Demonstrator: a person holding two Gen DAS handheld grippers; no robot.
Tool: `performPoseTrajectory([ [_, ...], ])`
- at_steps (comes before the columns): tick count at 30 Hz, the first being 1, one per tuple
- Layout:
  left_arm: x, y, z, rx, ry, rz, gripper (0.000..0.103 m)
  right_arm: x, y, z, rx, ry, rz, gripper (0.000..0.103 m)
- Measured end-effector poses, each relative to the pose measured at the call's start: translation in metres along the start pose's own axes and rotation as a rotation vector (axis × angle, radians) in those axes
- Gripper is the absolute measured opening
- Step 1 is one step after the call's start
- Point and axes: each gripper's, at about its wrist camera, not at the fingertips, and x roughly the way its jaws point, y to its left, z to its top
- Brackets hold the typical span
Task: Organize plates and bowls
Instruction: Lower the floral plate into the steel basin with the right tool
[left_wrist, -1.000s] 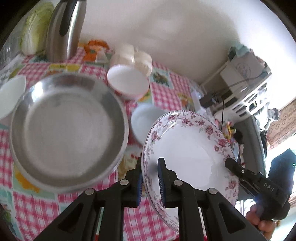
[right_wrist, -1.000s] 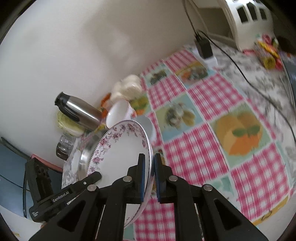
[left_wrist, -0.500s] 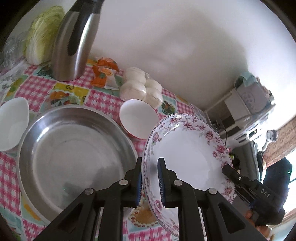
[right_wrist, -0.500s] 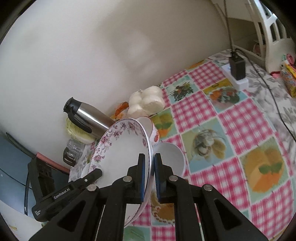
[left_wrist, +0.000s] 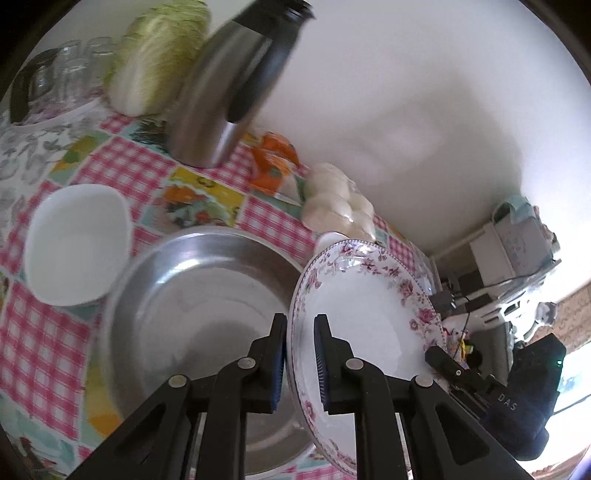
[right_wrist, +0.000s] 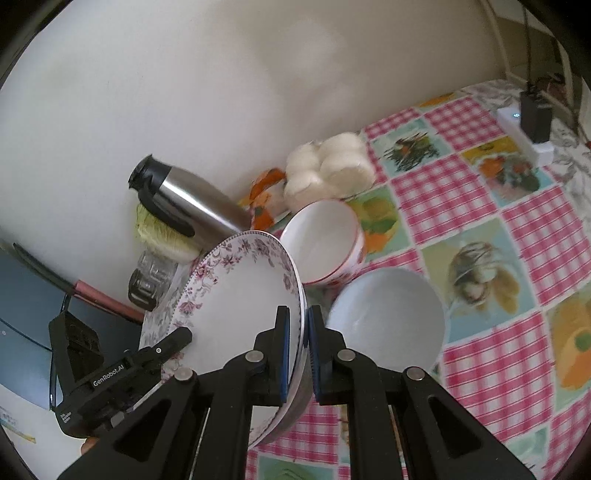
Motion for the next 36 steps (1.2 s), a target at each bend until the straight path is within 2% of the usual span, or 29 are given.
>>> performPoseTrajectory([
  [8, -0.02, 0.039, 0.012, -0.084, -0.029, -0.001, 0.016, 0.027, 0.031, -0.012, -0.03, 0.044, 0.025, 0.012],
  [17, -0.027, 0.067, 0.019, -0.109, -0.027, 0.045, 0.016, 0.058, 0.049, -0.023, -0.046, 0.091, 0.0, 0.012],
  [28, 0.002, 0.07, 0.009, -0.099, 0.061, 0.088, 0.016, 0.086, 0.029, -0.031, -0.012, 0.167, -0.086, 0.012],
  [36, 0.021, 0.074, 0.003, -0.095, 0.106, 0.132, 0.016, 0.094, 0.019, -0.034, -0.008, 0.189, -0.124, 0.012],
])
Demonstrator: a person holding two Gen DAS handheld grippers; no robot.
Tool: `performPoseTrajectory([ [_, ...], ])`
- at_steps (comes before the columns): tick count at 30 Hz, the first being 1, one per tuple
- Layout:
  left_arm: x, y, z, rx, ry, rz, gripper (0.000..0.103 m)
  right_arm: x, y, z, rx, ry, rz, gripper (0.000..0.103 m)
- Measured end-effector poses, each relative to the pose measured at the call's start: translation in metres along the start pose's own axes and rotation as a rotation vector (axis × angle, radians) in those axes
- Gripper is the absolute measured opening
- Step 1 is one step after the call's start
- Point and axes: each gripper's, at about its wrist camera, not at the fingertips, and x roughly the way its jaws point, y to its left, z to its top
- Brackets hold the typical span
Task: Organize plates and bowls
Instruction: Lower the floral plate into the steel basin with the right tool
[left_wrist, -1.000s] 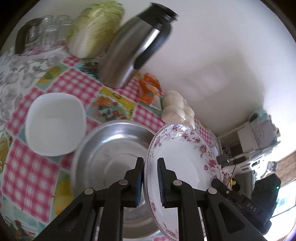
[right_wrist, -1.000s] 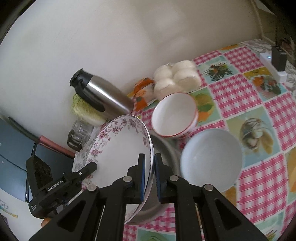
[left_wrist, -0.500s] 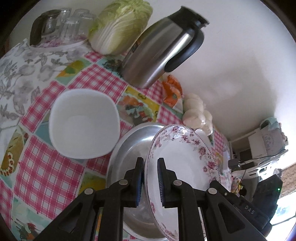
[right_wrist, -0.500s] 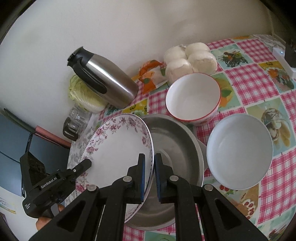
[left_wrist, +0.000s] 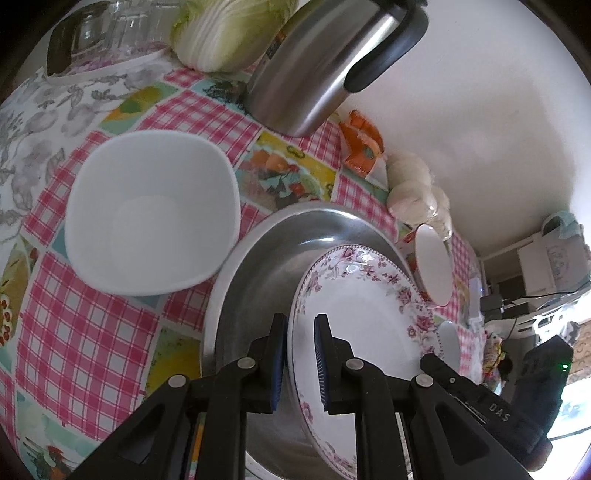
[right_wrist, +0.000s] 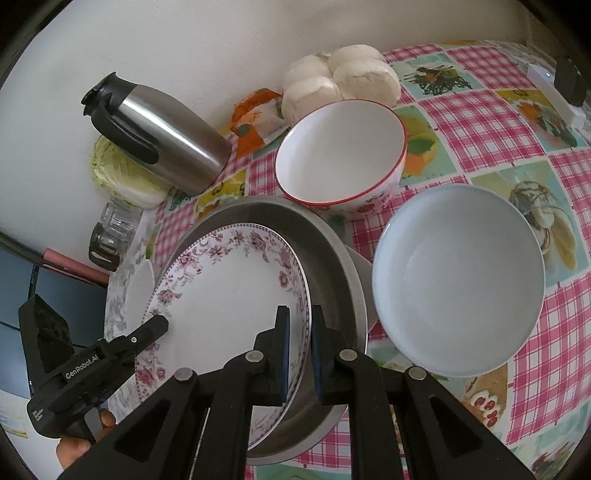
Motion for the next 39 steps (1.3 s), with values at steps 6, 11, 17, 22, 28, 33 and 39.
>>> performPoseTrajectory([
  [6, 0.007, 0.002, -0.001, 0.014, 0.009, 0.039, 0.016, 0.007, 0.001, -0.001, -0.017, 0.009, -0.02, 0.012],
  [11, 0.011, 0.001, -0.002, 0.026, 0.009, 0.062, 0.016, 0.016, 0.001, -0.001, -0.026, 0.015, -0.038, 0.012],
  [17, 0.014, -0.002, -0.003, 0.059, 0.0, 0.114, 0.016, 0.025, -0.001, -0.001, -0.03, 0.035, -0.041, 0.012],
  [22, 0.013, -0.001, -0.002, 0.061, -0.005, 0.122, 0.017, 0.028, 0.0, -0.001, -0.035, 0.04, -0.046, 0.012],
  [28, 0.015, -0.003, -0.003, 0.073, -0.007, 0.145, 0.019, 0.031, 0.002, -0.001, -0.048, 0.045, -0.063, 0.012],
  [33, 0.016, -0.005, -0.003, 0.087, -0.001, 0.165, 0.02, 0.034, 0.006, -0.001, -0.065, 0.049, -0.085, 0.012],
  [39, 0.018, -0.006, -0.003, 0.094, 0.017, 0.175, 0.02, 0.037, 0.012, 0.0, -0.092, 0.061, -0.129, 0.012],
])
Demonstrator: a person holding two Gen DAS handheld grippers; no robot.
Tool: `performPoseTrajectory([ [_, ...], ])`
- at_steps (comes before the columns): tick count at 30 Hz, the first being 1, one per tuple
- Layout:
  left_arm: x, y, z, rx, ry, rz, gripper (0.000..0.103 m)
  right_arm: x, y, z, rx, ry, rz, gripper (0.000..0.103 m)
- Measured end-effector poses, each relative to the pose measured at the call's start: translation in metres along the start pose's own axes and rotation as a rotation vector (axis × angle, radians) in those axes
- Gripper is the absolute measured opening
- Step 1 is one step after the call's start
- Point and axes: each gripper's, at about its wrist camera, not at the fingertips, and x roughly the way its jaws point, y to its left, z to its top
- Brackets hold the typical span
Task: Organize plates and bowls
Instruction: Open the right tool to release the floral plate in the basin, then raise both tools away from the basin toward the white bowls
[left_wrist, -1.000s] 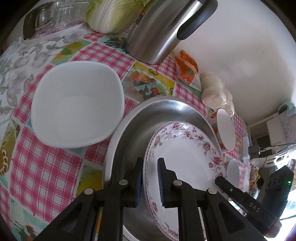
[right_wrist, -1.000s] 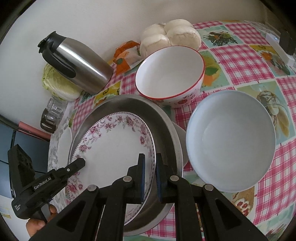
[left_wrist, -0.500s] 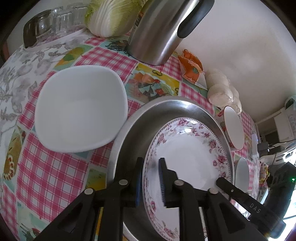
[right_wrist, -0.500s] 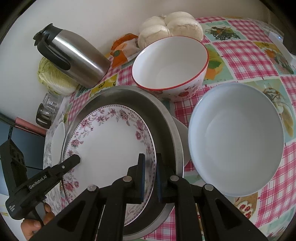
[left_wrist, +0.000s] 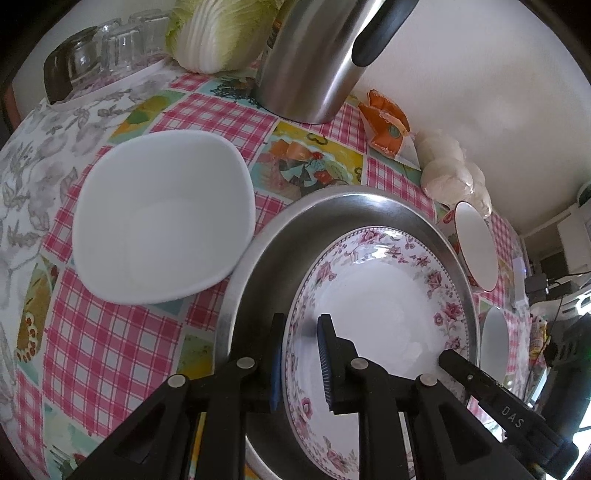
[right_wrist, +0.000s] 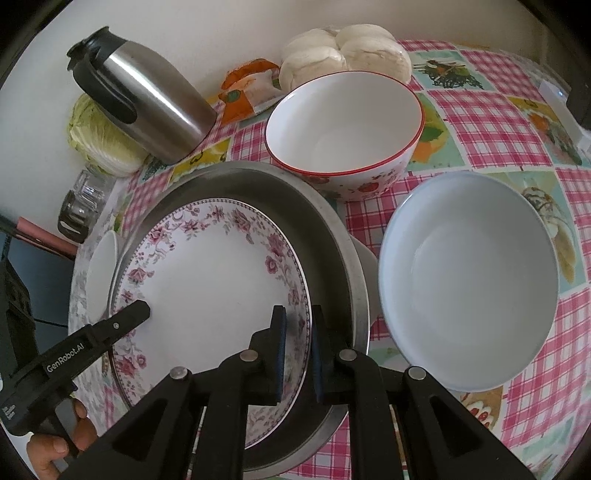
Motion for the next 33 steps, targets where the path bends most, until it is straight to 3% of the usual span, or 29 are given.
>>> performPoseTrajectory([
  [3, -0.001, -0.002, 0.0, 0.011, -0.003, 0.015, 0.023, 0.0, 0.002, 0.001, -0.01, -0.002, -0.015, 0.014],
  [5, -0.005, -0.003, 0.0, 0.015, -0.014, 0.015, 0.034, -0.002, 0.004, 0.003, -0.011, -0.017, -0.017, 0.016],
  [7, -0.008, -0.004, 0.001, 0.014, -0.018, -0.002, 0.038, -0.008, 0.006, 0.004, -0.021, -0.037, -0.028, 0.022],
  [10, -0.012, -0.006, 0.001, 0.023, -0.02, 0.011, 0.039, -0.016, 0.009, 0.007, -0.035, -0.061, -0.043, 0.023],
  [15, -0.027, -0.011, 0.003, 0.038, -0.05, 0.008, 0.051, -0.036, 0.014, 0.01, -0.051, -0.104, -0.031, 0.026],
  [18, -0.036, -0.014, 0.003, 0.04, -0.068, 0.018, 0.061, -0.05, 0.017, 0.011, -0.061, -0.134, -0.036, 0.046],
  [25, -0.044, -0.023, 0.0, 0.043, -0.081, 0.066, 0.073, -0.067, 0.024, 0.01, -0.098, -0.176, -0.082, 0.072],
  [33, -0.045, -0.023, -0.004, 0.02, -0.084, 0.11, 0.088, -0.071, 0.024, 0.008, -0.133, -0.183, -0.109, 0.072],
])
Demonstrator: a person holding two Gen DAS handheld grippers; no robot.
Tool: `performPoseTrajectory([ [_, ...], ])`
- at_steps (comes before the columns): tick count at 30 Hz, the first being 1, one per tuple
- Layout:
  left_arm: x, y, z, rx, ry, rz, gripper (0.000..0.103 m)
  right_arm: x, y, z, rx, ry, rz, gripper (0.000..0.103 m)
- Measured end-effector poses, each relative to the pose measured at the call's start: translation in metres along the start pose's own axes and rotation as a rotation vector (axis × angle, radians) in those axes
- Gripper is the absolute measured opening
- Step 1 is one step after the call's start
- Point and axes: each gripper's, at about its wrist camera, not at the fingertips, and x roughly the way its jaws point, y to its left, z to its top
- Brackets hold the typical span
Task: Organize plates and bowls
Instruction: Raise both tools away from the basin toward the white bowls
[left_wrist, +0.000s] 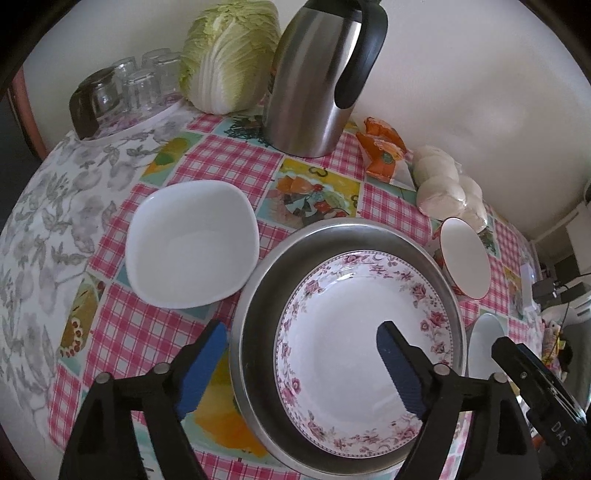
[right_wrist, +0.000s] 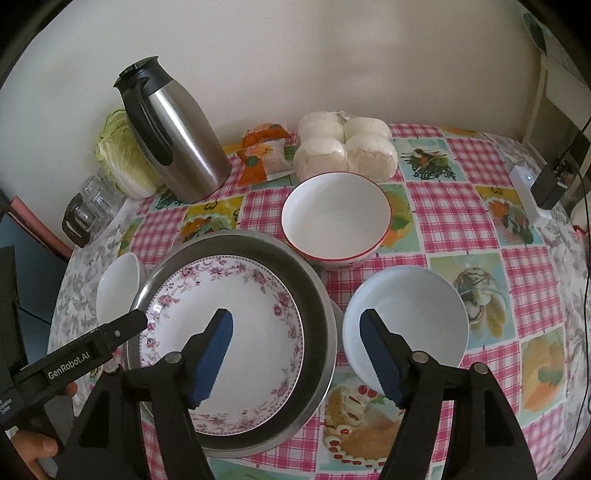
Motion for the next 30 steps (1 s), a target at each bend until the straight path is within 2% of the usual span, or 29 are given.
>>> performPoseTrajectory([
  [3, -0.001, -0.002, -0.001, -0.006, -0.007, 0.008, 0.096, -0.003, 0.0, 0.0, -0.013, -0.009, -0.005, 0.073],
  [5, -0.001, -0.004, -0.002, -0.007, -0.012, 0.014, 0.1, -0.006, -0.001, 0.0, -0.018, -0.015, -0.009, 0.081],
  [6, -0.002, -0.006, -0.003, -0.006, -0.015, 0.017, 0.1, -0.007, -0.002, 0.0, -0.019, -0.017, -0.012, 0.089],
  [7, -0.003, -0.008, -0.004, -0.003, -0.019, 0.02, 0.101, -0.008, -0.003, 0.0, -0.019, -0.022, -0.013, 0.09],
  [18, -0.011, -0.018, -0.003, -0.014, -0.084, 0.04, 0.103, -0.024, -0.02, 0.003, 0.008, -0.074, 0.012, 0.092],
  [24, -0.021, -0.025, 0.002, -0.027, -0.151, -0.003, 0.103, -0.031, -0.032, 0.008, 0.058, -0.118, 0.033, 0.093],
  [27, -0.024, -0.03, 0.004, -0.022, -0.193, -0.026, 0.103, -0.036, -0.041, 0.009, 0.079, -0.181, 0.035, 0.093],
  [30, -0.025, -0.034, 0.006, -0.01, -0.23, -0.033, 0.103, -0.038, -0.048, 0.011, 0.097, -0.205, 0.037, 0.093],
])
